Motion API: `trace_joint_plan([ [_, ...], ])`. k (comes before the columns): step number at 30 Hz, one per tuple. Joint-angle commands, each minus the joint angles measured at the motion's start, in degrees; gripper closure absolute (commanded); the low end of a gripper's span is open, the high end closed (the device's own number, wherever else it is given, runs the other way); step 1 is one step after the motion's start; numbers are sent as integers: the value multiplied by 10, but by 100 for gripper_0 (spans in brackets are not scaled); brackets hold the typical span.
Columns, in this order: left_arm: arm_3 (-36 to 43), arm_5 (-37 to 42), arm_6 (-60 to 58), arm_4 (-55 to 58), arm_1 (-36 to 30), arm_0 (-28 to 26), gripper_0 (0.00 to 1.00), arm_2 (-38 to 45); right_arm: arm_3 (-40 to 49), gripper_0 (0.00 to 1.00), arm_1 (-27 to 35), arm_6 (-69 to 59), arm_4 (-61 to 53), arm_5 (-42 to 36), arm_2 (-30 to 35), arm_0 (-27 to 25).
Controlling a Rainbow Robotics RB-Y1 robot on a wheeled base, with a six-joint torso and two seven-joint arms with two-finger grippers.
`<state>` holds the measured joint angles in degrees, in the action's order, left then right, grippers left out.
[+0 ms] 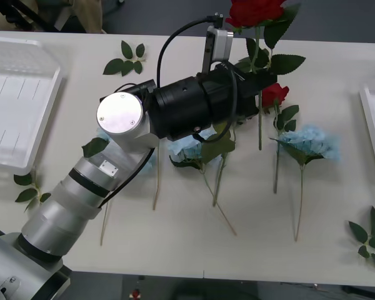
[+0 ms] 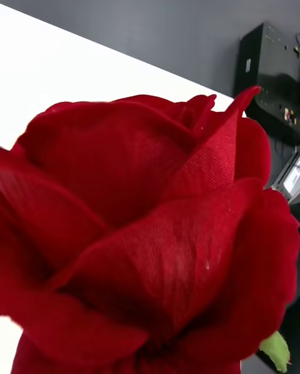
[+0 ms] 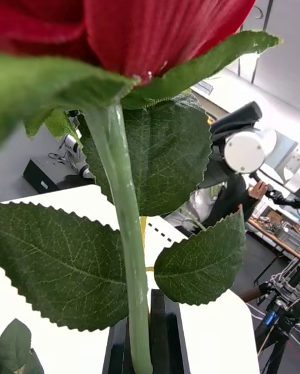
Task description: Put the red flowers into the right box and the blue flowers into the left box
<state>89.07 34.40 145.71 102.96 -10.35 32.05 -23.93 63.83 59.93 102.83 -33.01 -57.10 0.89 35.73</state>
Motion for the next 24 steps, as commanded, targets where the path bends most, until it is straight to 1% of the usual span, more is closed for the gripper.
trace_joint_plan([
  [1, 9, -4, 12, 2, 4, 14, 100, -5, -45, 100, 14, 2, -12, 50, -4, 19],
  [5, 9, -4, 12, 2, 4, 14, 100, -5, -88, 100, -1, -3, -47, 81, -6, 19],
  [13, 9, -4, 12, 2, 4, 14, 100, -5, -138, 100, -16, -15, -30, 159, -45, 20],
  [24, 9, -4, 12, 2, 4, 14, 100, -5, -139, 100, -22, -13, -32, 163, -45, 30],
])
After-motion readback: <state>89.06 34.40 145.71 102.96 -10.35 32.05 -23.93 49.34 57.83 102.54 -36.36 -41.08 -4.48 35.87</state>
